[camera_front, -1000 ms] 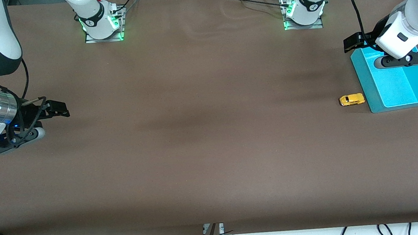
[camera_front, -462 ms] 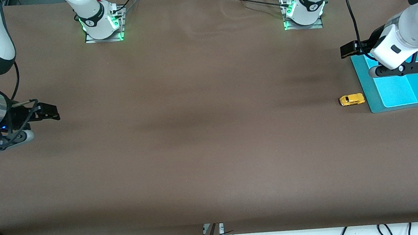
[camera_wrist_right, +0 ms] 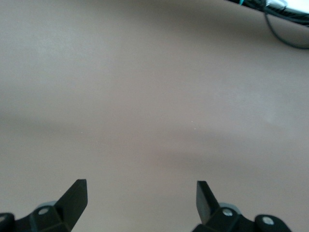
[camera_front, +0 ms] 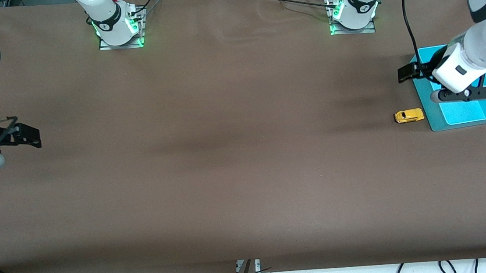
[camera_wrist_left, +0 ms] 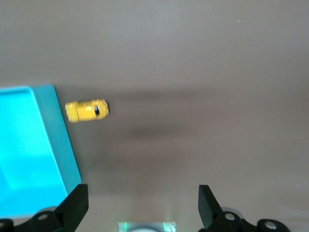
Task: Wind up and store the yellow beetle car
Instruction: 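Withdraw the right gripper while the left gripper moves toward the car, then lower the left gripper onto the yellow car and grasp it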
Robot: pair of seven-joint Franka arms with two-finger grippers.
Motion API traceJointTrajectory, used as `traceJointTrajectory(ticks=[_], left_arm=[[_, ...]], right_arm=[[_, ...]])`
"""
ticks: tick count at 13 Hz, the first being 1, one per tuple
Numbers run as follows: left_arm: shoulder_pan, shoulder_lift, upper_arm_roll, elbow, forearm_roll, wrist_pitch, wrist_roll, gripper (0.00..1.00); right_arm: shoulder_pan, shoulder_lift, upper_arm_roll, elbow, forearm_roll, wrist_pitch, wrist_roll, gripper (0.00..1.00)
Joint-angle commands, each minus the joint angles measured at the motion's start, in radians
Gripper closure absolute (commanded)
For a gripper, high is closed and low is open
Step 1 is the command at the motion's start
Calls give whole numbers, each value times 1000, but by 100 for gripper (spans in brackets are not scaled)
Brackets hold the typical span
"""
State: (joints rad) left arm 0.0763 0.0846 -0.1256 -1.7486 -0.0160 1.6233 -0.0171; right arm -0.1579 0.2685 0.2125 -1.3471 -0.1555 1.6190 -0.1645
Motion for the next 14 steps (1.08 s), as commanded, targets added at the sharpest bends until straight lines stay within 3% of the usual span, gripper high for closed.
traceJointTrajectory(ticks=[1,3,5,7,9,12,14], left_arm=[[5,-65,46,-222,16,218,142,0],[3,-59,50,-303,18,282,250,0],[-4,-55,57,-391,28,349,410,0],[-6,-36,57,-463,127,420,555,0],[-4,3,81,-477,145,449,720,0],[-6,90,168,-493,139,643,1123,0],[-6,147,179,-493,130,723,1328,0]], right_arm=[[4,-106,-5,-78,-13,-10,3,0],[11,-112,-30,-96,-3,-59,11,0],[33,-138,-64,-133,62,-68,19,0],[75,-143,-116,-144,108,-70,19,0],[80,-138,-122,-146,113,-73,64,0],[80,-126,-120,-144,113,-73,89,0],[75,-109,-120,-138,111,-74,86,0]])
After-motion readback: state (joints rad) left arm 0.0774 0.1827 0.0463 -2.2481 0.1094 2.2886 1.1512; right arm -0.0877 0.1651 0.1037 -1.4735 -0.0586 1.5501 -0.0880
